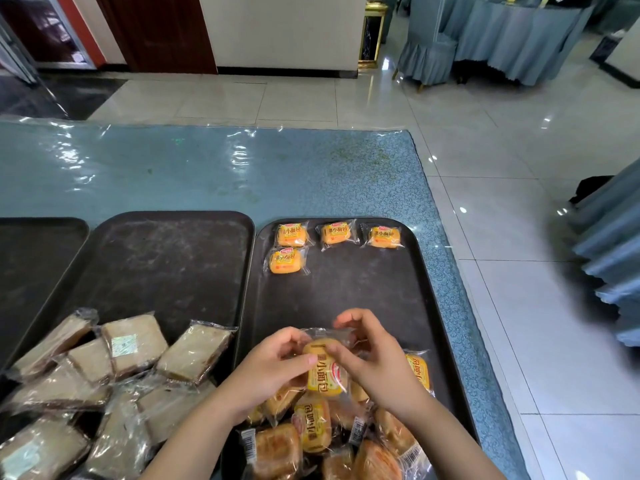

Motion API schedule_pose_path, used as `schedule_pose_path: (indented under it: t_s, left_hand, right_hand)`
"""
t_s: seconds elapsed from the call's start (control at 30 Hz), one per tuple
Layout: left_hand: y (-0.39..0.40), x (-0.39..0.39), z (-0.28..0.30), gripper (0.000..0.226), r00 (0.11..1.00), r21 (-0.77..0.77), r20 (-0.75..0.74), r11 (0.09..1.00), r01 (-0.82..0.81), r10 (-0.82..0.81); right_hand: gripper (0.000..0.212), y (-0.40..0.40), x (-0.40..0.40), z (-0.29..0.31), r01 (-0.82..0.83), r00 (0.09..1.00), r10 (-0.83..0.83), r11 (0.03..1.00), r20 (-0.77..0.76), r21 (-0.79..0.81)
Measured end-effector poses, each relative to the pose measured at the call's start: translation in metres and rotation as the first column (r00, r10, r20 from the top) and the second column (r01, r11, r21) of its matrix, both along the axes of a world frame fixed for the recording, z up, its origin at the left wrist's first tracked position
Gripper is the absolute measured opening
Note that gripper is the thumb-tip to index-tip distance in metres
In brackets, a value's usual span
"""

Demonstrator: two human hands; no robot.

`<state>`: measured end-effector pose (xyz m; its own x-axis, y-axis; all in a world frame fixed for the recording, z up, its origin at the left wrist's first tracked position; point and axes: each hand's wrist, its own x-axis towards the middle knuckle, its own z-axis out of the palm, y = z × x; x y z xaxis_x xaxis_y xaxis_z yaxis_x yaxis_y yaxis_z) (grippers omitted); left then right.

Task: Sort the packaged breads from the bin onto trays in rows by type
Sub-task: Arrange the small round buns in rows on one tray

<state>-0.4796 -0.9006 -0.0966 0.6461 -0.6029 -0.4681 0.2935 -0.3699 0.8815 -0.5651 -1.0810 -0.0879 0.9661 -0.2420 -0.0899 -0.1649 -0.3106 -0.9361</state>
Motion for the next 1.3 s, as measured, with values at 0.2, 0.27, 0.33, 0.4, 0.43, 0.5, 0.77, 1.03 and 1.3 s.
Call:
schedule_pose_path:
  t_s: [0.2,0.27,0.33,0.4,0.43,0.5,0.77,1.03,1.3]
  left_hand:
    - [-0.01,-0.002,-0.003,0.032,0.838,-0.213,-0.402,0.852,-0.478,0.369]
    - [-0.016,-0.003,-0.005,0.032,0.775,-0.226,-0.485,0.797,-0.56,0.406]
    - [-0.023,-0.006,-0.008,0.031,0.772,-0.234,-0.504,0.799,-0.553,0.387]
    - [-0.029,-0.006,-0.011,0.032,0.798,-0.222,-0.474,0.827,-0.517,0.372]
    - [-0.03,-0.005,-0.015,0.031,0.813,-0.209,-0.444,0.839,-0.503,0.376]
    - [-0.032,0.001,-0.024,0.028,0.853,-0.166,-0.342,0.868,-0.468,0.394]
    - [-0.033,0.034,-0.066,0.035,0.944,0.213,0.305,0.957,-0.196,0.126]
    - [-0.036,0.053,-0.081,0.033,0.824,0.418,0.486,0.906,0.075,-0.292]
    - [-0.03,0.054,-0.09,0.024,0.797,0.468,0.474,0.874,0.134,-0.376]
  right_hand:
    - [0.041,0.012,-0.012,-0.022,0.276,0.961,-0.272,0.931,-0.053,0.238]
    - [0.043,0.022,-0.014,-0.03,0.297,0.955,-0.289,0.914,-0.068,0.277]
    - [0.045,0.029,-0.011,-0.034,0.296,0.954,-0.295,0.905,-0.052,0.305]
    - [0.043,0.031,-0.003,-0.035,0.299,0.952,-0.303,0.905,-0.034,0.302]
    - [0.04,0.03,0.002,-0.035,0.297,0.953,-0.303,0.91,-0.026,0.29]
    - [0.033,0.026,0.012,-0.037,0.291,0.956,-0.293,0.923,-0.031,0.252]
    - [0.025,-0.008,0.053,-0.072,0.254,0.942,-0.256,0.967,-0.215,-0.037]
    - [0.025,-0.057,0.13,-0.092,0.377,0.885,-0.397,0.918,-0.245,-0.125]
    - [0.02,-0.071,0.169,-0.104,0.34,0.885,-0.403,0.902,-0.234,-0.268]
